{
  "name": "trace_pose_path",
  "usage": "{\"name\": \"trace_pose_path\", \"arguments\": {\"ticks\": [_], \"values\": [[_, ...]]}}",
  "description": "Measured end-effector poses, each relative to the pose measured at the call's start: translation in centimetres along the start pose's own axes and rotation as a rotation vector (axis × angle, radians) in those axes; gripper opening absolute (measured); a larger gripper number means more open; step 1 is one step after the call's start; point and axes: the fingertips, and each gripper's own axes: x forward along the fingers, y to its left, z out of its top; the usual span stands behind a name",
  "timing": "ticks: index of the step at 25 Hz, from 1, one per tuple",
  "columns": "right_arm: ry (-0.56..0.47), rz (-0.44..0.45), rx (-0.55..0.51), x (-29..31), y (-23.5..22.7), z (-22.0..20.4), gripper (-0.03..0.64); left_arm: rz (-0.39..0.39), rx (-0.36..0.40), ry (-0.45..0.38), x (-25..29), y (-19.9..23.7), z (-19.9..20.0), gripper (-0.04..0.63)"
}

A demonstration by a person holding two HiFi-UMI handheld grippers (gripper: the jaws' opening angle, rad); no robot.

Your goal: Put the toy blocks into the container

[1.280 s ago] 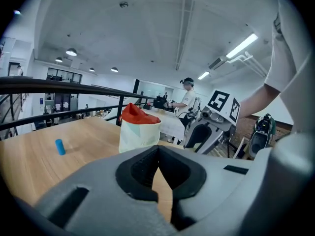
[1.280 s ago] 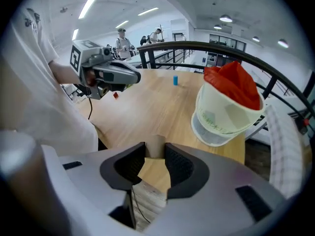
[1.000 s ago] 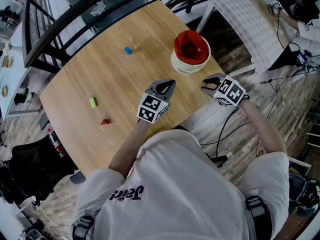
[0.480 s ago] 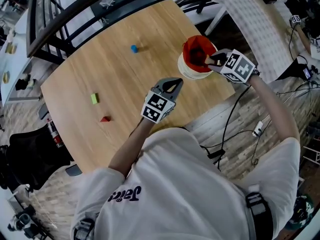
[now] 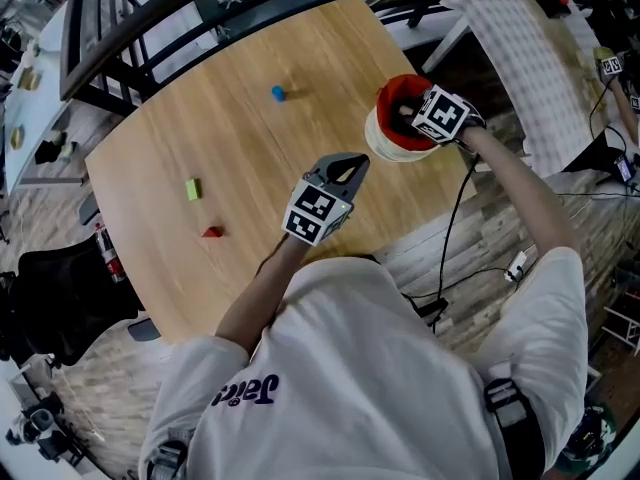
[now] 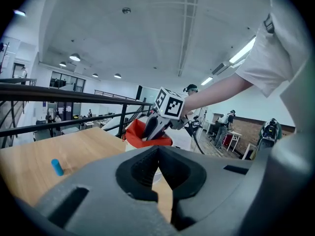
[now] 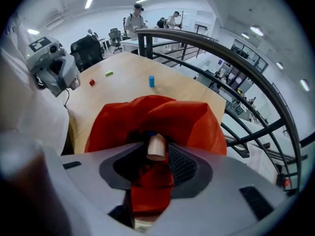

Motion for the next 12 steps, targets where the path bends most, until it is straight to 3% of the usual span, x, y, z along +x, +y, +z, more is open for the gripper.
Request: {"name": "trace_pose_path", "arguments": {"ticks": [2, 7, 12], "values": [[0.0, -0.011, 0.005, 0.5, -0.3, -0.2, 0.167, 0.003, -0.001, 0.0, -0.1, 0.0, 0.0, 0.006], [-0.044, -0.004, 0.027, -0.9, 0.5, 0.3, 0.167, 0.023, -0.002, 0.01, -1.0, 0.6, -0.6, 0.006], [-0.139, 0.015, 0.09, -4.3, 2.8, 0.9, 0.167, 0.043, -0.077, -0.027, -2.4, 0.9, -0.7, 0.006]]}}
